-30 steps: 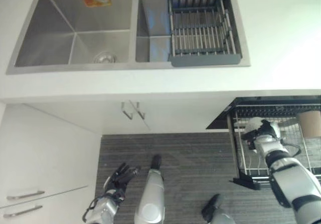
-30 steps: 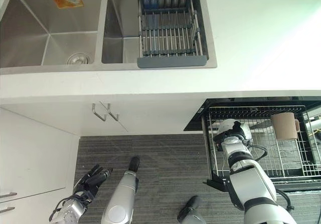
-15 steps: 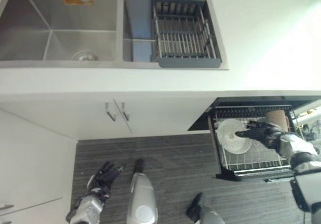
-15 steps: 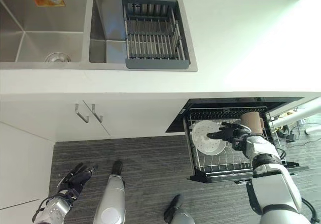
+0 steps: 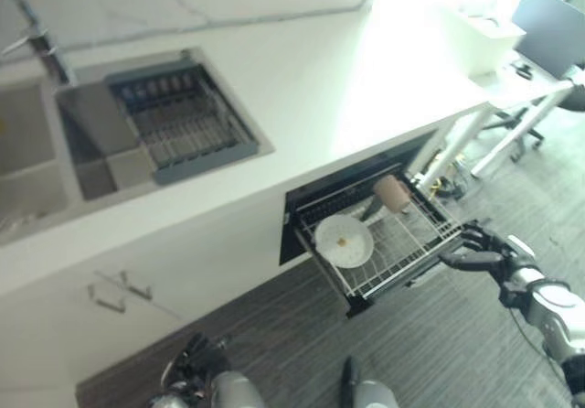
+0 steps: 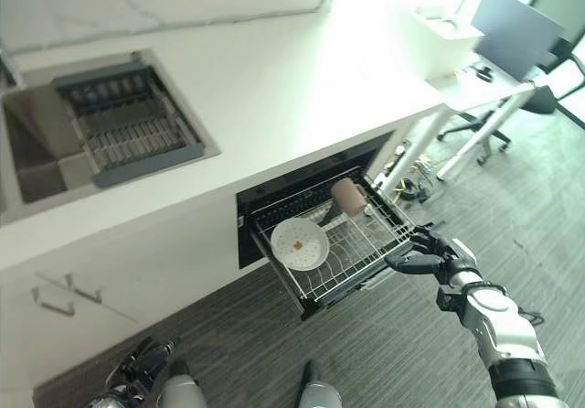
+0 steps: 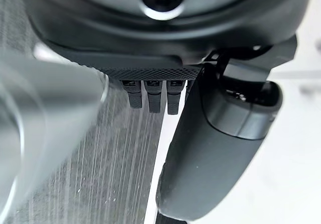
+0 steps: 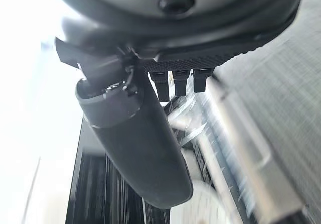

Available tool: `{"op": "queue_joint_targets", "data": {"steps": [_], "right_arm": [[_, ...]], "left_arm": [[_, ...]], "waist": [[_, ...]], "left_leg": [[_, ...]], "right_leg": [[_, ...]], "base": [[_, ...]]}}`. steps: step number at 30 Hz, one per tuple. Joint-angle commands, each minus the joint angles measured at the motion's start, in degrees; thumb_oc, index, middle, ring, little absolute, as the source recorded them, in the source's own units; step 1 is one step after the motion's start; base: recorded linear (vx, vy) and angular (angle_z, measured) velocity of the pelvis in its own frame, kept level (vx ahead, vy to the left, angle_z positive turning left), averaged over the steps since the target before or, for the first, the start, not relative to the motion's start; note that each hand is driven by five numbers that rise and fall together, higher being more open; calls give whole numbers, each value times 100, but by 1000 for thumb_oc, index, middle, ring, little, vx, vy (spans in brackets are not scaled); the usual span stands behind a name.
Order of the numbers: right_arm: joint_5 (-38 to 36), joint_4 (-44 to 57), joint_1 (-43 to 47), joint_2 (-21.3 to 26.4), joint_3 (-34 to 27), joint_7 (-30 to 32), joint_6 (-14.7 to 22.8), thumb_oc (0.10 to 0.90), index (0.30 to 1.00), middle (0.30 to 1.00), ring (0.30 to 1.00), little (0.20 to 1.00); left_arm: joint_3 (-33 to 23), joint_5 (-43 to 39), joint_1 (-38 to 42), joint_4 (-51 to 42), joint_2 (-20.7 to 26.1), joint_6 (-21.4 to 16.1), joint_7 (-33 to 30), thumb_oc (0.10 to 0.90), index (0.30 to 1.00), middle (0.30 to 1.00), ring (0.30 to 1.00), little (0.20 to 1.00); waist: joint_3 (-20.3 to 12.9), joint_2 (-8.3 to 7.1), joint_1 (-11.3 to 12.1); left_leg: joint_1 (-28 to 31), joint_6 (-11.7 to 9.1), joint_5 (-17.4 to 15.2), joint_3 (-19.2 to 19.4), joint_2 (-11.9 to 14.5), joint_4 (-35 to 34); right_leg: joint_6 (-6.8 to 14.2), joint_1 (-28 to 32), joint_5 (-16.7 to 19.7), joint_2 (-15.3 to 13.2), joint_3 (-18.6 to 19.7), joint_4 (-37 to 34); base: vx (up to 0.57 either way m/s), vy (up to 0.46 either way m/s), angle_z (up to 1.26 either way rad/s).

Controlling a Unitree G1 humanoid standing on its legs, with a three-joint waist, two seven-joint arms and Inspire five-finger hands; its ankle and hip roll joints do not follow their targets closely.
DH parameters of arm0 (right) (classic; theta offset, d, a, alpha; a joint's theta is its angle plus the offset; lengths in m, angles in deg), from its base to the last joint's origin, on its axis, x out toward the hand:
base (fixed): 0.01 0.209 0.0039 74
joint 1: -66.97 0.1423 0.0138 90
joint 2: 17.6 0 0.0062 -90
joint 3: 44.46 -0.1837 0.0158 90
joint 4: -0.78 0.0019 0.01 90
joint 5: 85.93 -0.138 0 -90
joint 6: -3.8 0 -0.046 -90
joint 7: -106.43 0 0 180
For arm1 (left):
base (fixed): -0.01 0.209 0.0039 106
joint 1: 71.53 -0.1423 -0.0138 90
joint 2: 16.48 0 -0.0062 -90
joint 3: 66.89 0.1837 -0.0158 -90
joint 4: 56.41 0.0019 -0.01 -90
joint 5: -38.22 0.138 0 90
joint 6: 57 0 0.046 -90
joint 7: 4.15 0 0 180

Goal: Place the dishes in the dishwasher.

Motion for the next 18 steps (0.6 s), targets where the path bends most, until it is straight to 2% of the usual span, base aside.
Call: {"op": "queue_joint_targets", "data": {"steps": [1, 7, 10, 11, 12, 13, 16, 18], "right_arm": [[-743, 289, 781, 111, -767, 797, 552, 800, 900, 900, 900, 900], [-1031, 453, 297, -384, -1482, 1804, 964, 800, 900, 900, 900, 900], [-1265, 139, 250, -528, -1500, 1948, 841, 800, 900, 900, 900, 900], [-1350, 17, 273, -530, -1484, 1963, 838, 711, 766, 766, 766, 766], [-1240, -233, 316, -527, -1450, 1978, 882, 409, 314, 314, 314, 314], [-1233, -411, 350, -507, -1421, 1937, 920, 400, 300, 300, 300, 300], [-1905, -1670, 677, -445, -1206, 1885, 894, 400, 300, 300, 300, 300], [-2106, -2313, 885, -405, -1095, 1876, 941, 400, 300, 300, 300, 300]], "left_arm": [[79, 247, -72, 43, 242, -313, -29, 800, 900, 900, 900, 900], [86, 414, -123, 247, 28, -455, -64, 800, 900, 900, 900, 900], [191, 544, -120, 214, -1, -391, -146, 800, 900, 900, 900, 900], [208, 573, -117, 228, 0, -383, -143, 800, 900, 900, 900, 900], [268, 593, -109, 258, 4, -372, -156, 800, 900, 900, 900, 900], [287, 609, -103, 275, 2, -365, -157, 800, 900, 900, 900, 900], [436, 666, -43, 299, 28, -241, -164, 800, 900, 900, 900, 900], [532, 700, -14, 337, 59, -204, -123, 800, 900, 900, 900, 900]], "waist": [[-10, -52, 147], [-145, 140, -153], [-189, 268, -169], [-200, 289, -165], [-221, 320, -144], [-230, 336, -129], [-274, 435, 27], [-290, 478, 124]], "left_leg": [[285, 148, -378, 361, -15, -51], [407, 89, -401, 511, 12, -51], [451, 57, -410, 508, -14, -51], [455, 51, -410, 504, -18, -51], [460, 43, -413, 496, -26, -51], [463, 39, -414, 487, -30, -51], [471, 15, -416, 401, -61, -51], [466, 3, -419, 354, -83, -51]], "right_leg": [[54, -152, -627, -22, -254, 691], [6, -179, -706, 9, -20, 691], [-25, -142, -735, 7, -17, 691], [-28, -136, -741, 1, -29, 691], [-38, -121, -752, -11, -55, 691], [-43, -110, -759, -17, -71, 691], [-71, -43, -791, -56, -180, 691], [-76, -11, -801, -86, -248, 691]], "base": [[35, 47, -36], [26, 42, -26], [8, 4, -3], [0, 0, 0], [14, 9, 6], [25, 8, 10], [26, -4, 12], [29, -16, 7]]}}
